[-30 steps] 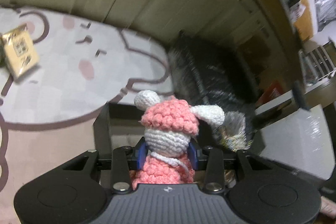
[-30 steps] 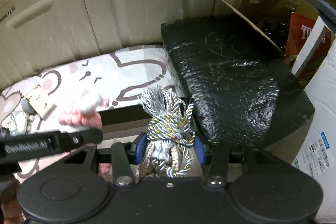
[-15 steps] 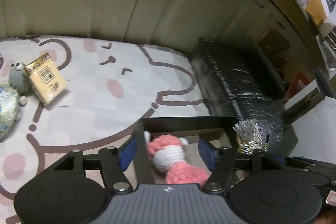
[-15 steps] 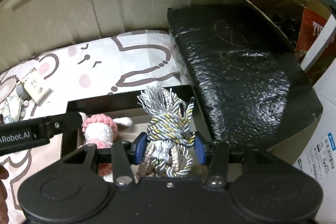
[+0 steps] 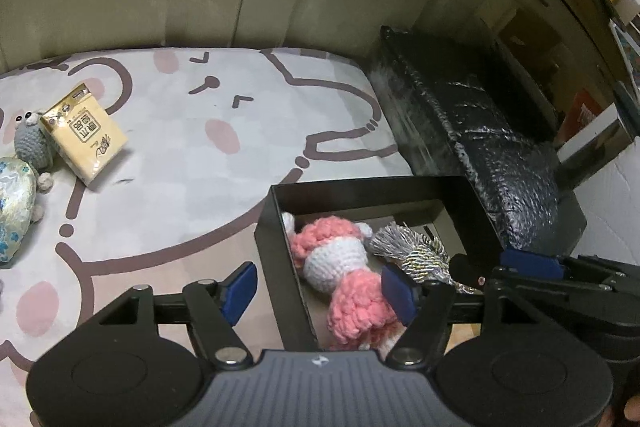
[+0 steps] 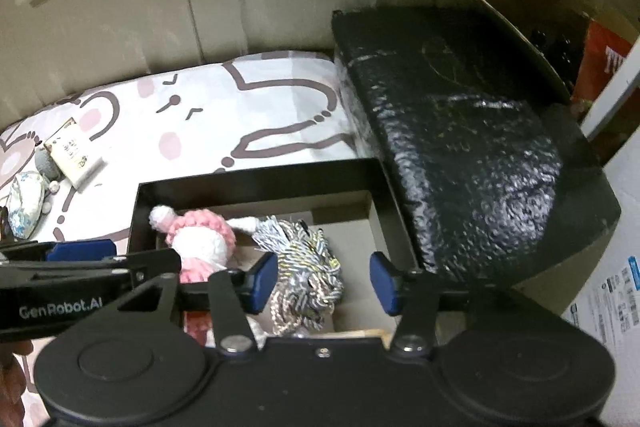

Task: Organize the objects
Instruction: 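Lower the doll and rope tassel into the black box and open both grippers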

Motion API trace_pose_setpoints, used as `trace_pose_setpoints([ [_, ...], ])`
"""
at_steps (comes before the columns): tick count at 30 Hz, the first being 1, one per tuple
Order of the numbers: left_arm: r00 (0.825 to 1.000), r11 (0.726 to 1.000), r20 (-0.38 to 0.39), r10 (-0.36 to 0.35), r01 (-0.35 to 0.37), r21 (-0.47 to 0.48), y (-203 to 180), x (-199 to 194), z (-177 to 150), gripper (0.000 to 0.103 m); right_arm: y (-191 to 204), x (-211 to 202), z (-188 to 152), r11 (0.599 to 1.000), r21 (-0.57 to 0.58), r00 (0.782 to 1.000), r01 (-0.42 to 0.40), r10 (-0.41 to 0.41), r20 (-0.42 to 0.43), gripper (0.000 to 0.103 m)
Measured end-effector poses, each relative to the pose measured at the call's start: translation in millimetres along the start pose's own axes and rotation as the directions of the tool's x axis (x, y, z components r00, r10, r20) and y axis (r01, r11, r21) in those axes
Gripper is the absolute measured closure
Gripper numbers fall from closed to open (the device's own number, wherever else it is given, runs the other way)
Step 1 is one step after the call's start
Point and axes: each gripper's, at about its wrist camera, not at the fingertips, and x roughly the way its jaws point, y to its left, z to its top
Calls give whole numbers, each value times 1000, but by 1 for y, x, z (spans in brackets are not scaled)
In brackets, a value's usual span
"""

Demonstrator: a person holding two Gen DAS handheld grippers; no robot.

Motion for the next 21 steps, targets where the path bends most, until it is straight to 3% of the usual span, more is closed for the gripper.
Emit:
trace_pose_setpoints([
  [7,1000,1000,-16,8,-8,27,-3,2,-1,27,-2,5,-4,1000,14,999,-18,18,-50,60],
  [12,1000,999,-22,8,-8,37,-3,7,-2,24,-18,10,-1,988,152,1000,-21,23,-13,81],
  [15,998,996,-42,41,-38,84,-5,14,-3,22,-24,16,0,979,204,1000,-2,8,-29,82],
  [18,996,991,-57,63,-56,124,-7,20,-5,20,-19,30,-4,985,164,995,47,-30,-100,83],
  [21,996,991,-63,61,-53,123,-6,21,-5,20,-13,40,-6,989,149,991,25,-5,-133,83],
])
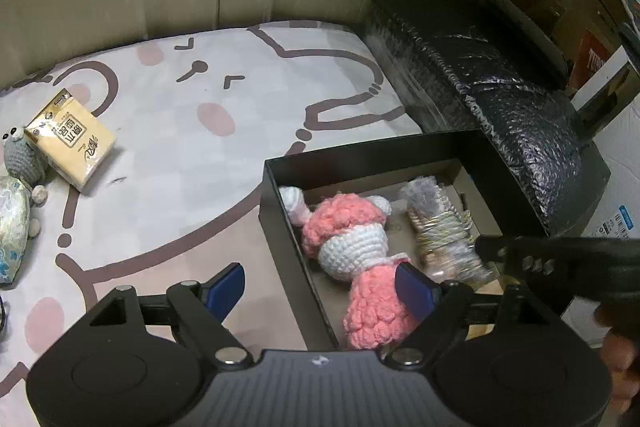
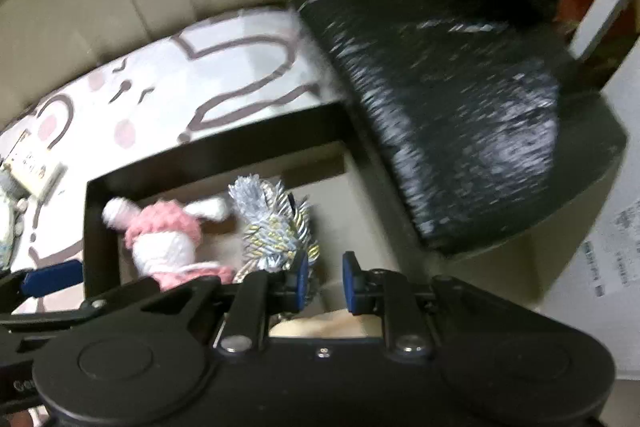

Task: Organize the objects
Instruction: 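Lower the doll and rope tassel into the black box and open both grippers, then withdraw both tools from the box back toward the remaining toys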

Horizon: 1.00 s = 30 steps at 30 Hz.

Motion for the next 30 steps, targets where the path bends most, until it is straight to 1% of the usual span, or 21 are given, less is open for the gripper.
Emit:
trace_pose_setpoints([
  [2,1000,1000,4,2,-2,6,0,0,0,20,6,3,-1,1000,-13,1000,-24,24,-1,83],
  [3,1000,1000,4,2,-2,3,0,-1,0,21,11,3,-1,999,-27,1000,-31,31,3,85],
  [6,1000,1000,8,8,-8,-25,7,-2,1,21,17,3,1,998,-26,998,-53,53,14,85],
  [9,1000,999,4,6,-6,-47,14,-4,2,21,21,1,2,998,-43,999,-50,50,18,84],
  [12,1000,999,8,15,-15,-51,16,-7,3,21,19,-3,2,998,-30,998,-57,58,21,82],
  [16,1000,998,22,12,-10,-59,16,-15,4,21,17,-17,1,999,-32,997,-42,44,56,81],
  [24,999,998,52,13,-10,-65,15,-38,2,21,15,-55,-4,998,-30,991,-48,51,125,79],
  [30,996,998,89,32,-27,-59,17,-64,-3,21,13,-80,-11,998,-12,984,-60,61,169,76],
])
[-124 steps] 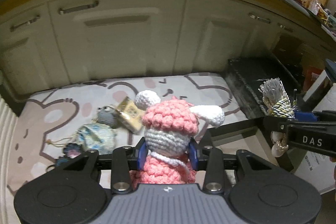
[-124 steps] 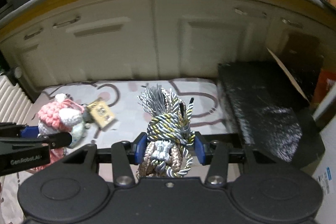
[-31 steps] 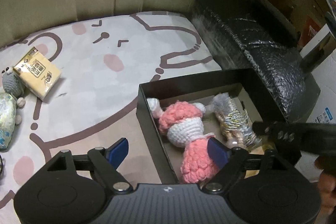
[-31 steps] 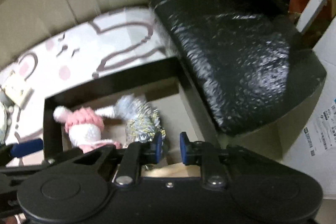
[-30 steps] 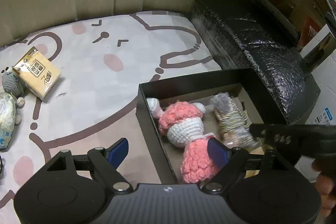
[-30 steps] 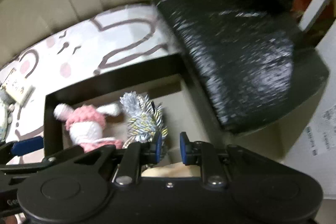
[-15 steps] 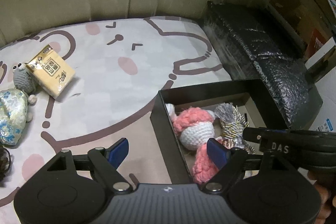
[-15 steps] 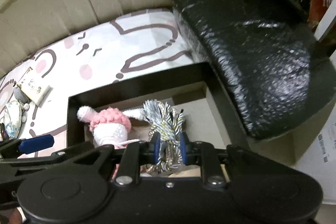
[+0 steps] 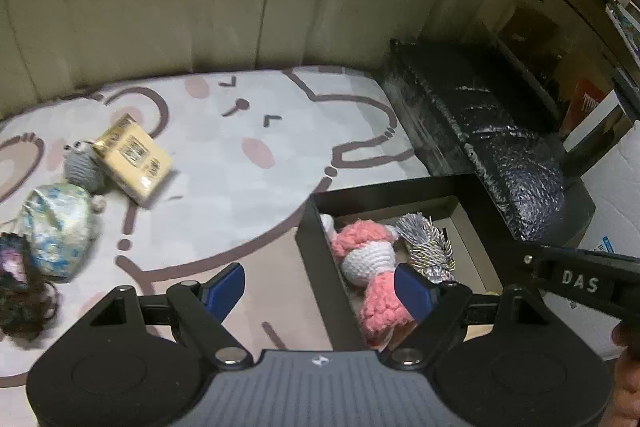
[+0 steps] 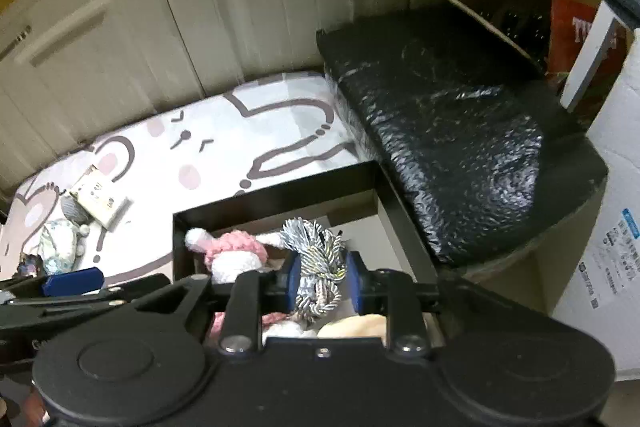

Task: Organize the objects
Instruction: 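Withdraw both tools from the box back toward the remaining toys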

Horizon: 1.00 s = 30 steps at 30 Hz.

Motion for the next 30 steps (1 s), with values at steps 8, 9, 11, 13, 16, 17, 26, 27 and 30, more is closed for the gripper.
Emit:
trace_pose_setpoints([
  [8,999,1000,40,26,-26,-4,7,-32,-7,21,3,-26,-6,1000,4,999,5,-5,35,74],
  [9,999,1000,44,30,-30,-2,8,-36,-8,21,3,-29,-7,1000,4,999,7,-7,39,74],
  [11,998,999,53,38,-38,1,9,-43,-8,20,1,-36,-9,1000,10,999,11,-12,48,73],
  [13,997,999,63,49,-49,-1,9,-52,-9,20,-1,-42,-11,1000,19,998,15,-16,57,72],
  [16,995,999,83,53,-53,-5,10,-65,-10,16,-3,-50,-14,999,27,998,20,-22,66,71],
  [17,995,999,88,53,-53,-5,11,-68,-11,16,-4,-53,-15,999,31,997,22,-24,69,71],
  [26,991,997,111,68,-70,11,11,-88,-18,9,-1,-66,-23,998,20,995,52,-53,83,50],
  [27,991,997,113,71,-73,11,11,-90,-18,7,0,-66,-24,998,15,995,62,-63,79,48],
  [30,989,997,127,80,-81,10,12,-98,-20,4,1,-66,-27,997,11,994,78,-79,73,43],
])
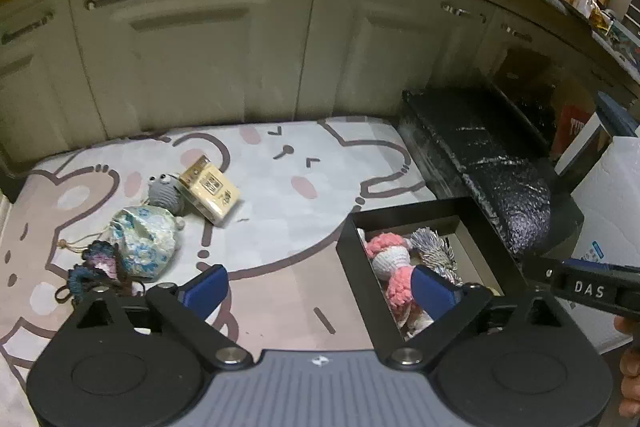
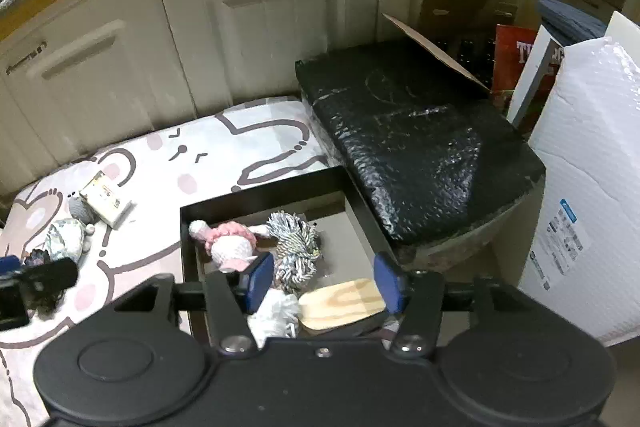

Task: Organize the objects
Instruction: 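Withdraw both tools from the box back toward the remaining toys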

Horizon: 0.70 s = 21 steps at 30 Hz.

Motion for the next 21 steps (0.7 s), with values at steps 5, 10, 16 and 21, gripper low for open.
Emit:
trace_pose_setpoints([
  [5,1000,1000,12,21,-21,-2,5,-8,-4,0,2,-3,-4,1000,-8,1000,17,-17,-1,28],
  [10,997,997,13,76,-76,12,13,-9,-10,0,3,-9,-6,1000,2,999,19,-19,27,4],
  [16,993,992,-4,122,-122,-14,31,-10,-15,0,6,-14,-10,1000,14,999,2,-3,49,0],
  [21,988,987,8,155,-155,-46,47,-18,-18,0,15,-16,-12,1000,12,999,-9,9,52,0],
])
